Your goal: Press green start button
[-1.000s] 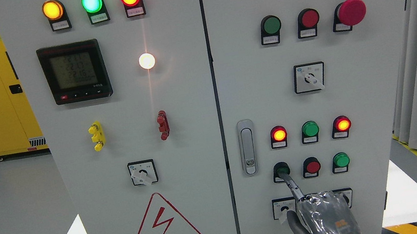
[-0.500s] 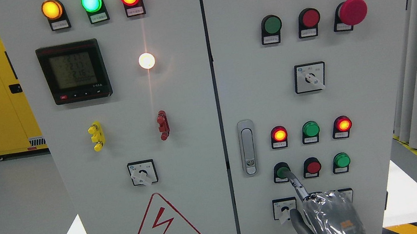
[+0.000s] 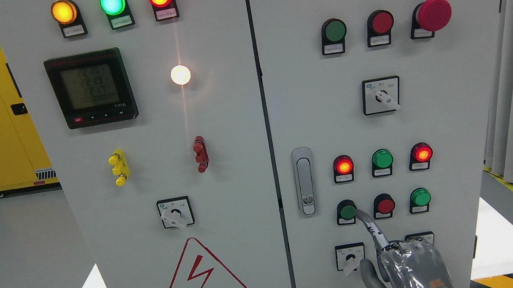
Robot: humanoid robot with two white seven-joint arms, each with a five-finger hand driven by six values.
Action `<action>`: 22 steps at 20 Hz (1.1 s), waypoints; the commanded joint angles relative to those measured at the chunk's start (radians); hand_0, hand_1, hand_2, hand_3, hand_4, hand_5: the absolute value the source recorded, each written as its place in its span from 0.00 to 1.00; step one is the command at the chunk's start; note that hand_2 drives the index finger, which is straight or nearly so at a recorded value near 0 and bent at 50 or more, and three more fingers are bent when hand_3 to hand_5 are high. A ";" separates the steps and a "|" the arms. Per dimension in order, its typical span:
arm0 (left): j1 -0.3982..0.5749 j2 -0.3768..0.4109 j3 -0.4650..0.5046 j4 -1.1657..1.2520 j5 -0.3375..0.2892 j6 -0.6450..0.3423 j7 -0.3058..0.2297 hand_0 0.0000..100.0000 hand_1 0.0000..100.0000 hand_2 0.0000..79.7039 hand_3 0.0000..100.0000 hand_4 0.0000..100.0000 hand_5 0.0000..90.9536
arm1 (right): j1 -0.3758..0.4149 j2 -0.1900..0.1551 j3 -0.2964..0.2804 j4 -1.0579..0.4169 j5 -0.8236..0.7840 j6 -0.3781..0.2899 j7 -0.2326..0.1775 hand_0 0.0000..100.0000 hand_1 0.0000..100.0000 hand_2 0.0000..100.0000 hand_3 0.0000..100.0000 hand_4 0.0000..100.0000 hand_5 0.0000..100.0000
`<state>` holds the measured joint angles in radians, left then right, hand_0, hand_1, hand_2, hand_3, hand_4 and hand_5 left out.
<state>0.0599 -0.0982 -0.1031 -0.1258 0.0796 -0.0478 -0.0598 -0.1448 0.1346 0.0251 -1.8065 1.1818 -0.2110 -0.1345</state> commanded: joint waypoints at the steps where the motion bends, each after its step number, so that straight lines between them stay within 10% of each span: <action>1: 0.000 0.000 0.000 0.000 0.000 0.000 0.002 0.12 0.56 0.00 0.00 0.00 0.00 | 0.013 0.006 0.091 -0.027 -0.230 0.002 -0.002 0.78 0.91 0.05 0.95 1.00 1.00; 4: 0.000 0.000 0.000 0.000 0.000 0.000 0.000 0.12 0.56 0.00 0.00 0.00 0.00 | 0.031 0.005 0.113 -0.030 -0.344 -0.005 0.007 0.78 0.89 0.06 0.64 0.78 0.82; 9: 0.000 0.000 0.000 0.000 0.000 0.000 0.000 0.12 0.56 0.00 0.00 0.00 0.00 | 0.077 0.003 0.177 -0.065 -0.563 -0.008 0.056 0.83 0.84 0.00 0.10 0.16 0.16; 22: 0.000 0.000 0.000 0.000 0.000 0.000 0.000 0.12 0.56 0.00 0.00 0.00 0.00 | 0.143 0.005 0.200 -0.108 -0.809 0.002 0.052 0.91 0.75 0.00 0.00 0.00 0.00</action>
<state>0.0598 -0.0982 -0.1031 -0.1258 0.0796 -0.0478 -0.0596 -0.0145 0.1381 0.1806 -1.8819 0.4561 -0.2100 -0.0754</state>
